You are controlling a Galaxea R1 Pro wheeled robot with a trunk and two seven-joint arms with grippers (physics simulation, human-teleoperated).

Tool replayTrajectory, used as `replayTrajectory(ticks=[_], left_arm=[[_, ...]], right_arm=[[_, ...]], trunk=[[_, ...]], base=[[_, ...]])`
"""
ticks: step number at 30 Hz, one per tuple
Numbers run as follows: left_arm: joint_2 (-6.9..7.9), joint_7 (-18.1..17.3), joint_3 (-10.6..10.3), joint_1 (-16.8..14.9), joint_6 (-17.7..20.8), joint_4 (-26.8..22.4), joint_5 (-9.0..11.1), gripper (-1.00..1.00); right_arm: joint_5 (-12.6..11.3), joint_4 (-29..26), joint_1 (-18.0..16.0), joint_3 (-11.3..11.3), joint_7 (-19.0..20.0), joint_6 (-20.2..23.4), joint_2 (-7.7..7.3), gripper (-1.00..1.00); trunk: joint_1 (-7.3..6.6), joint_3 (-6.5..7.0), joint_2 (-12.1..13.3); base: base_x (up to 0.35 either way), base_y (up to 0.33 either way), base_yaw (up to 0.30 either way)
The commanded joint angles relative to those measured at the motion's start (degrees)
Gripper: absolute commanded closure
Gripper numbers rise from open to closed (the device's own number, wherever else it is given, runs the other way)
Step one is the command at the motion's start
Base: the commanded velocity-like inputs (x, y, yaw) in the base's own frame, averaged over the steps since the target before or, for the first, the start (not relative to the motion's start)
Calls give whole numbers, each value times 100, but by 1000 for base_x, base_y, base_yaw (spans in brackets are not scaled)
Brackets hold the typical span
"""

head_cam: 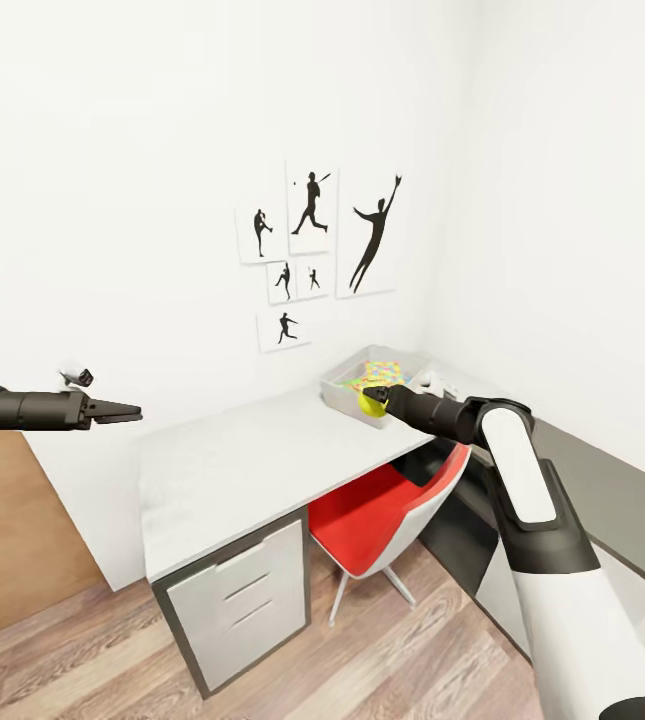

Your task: Put all the toys in the child's room - the three board games (two on the bed and one on the table), the two jigsaw puzzles on the table, and the tennis ball on the table - inside the toy box on the table in the child's room.

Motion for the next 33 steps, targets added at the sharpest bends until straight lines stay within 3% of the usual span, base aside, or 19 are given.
replayTrajectory(ticks=[1,7,13,16,18,22,25,28,33], left_arm=[[-4,-21,-31,-11,60,4,22,-100],[-93,-21,-39,-4,48,-2,33,-100],[-519,-21,-64,40,93,-468,33,-100],[-834,-21,-69,139,147,-880,3,-100],[-1122,-21,-69,180,252,-1136,-20,-100],[-1672,75,-83,204,479,-1465,-40,-100],[-1905,290,-94,209,535,-1552,-43,-100],[-1995,379,-86,254,549,-1583,-36,-100],[-2014,444,-70,294,550,-1592,-36,-100]], right_arm=[[-66,-5,-8,7,-77,-1,-4,100],[-66,6,-7,6,-70,-2,-4,100],[-66,119,-11,-90,-69,-10,-4,100],[-65,211,-17,-172,-69,-11,-18,100],[-40,280,-21,-202,-69,-20,-64,100],[97,398,-24,-219,-62,-54,-266,100],[129,424,-35,-221,-60,-59,-385,100],[141,433,-59,-222,-60,-67,-528,100],[144,436,-67,-228,-60,-70,-611,100]], trunk=[[4,-14,-14],[4,-14,-14],[4,-14,-14],[4,-14,-14],[4,-14,-14],[4,-14,-14],[4,-14,-14],[4,-14,-14],[4,-14,-14]], base=[[0,0,224],[0,0,261],[0,0,133],[0,0,20],[0,0,8],[0,0,2],[0,0,0],[0,0,0],[0,0,0]])
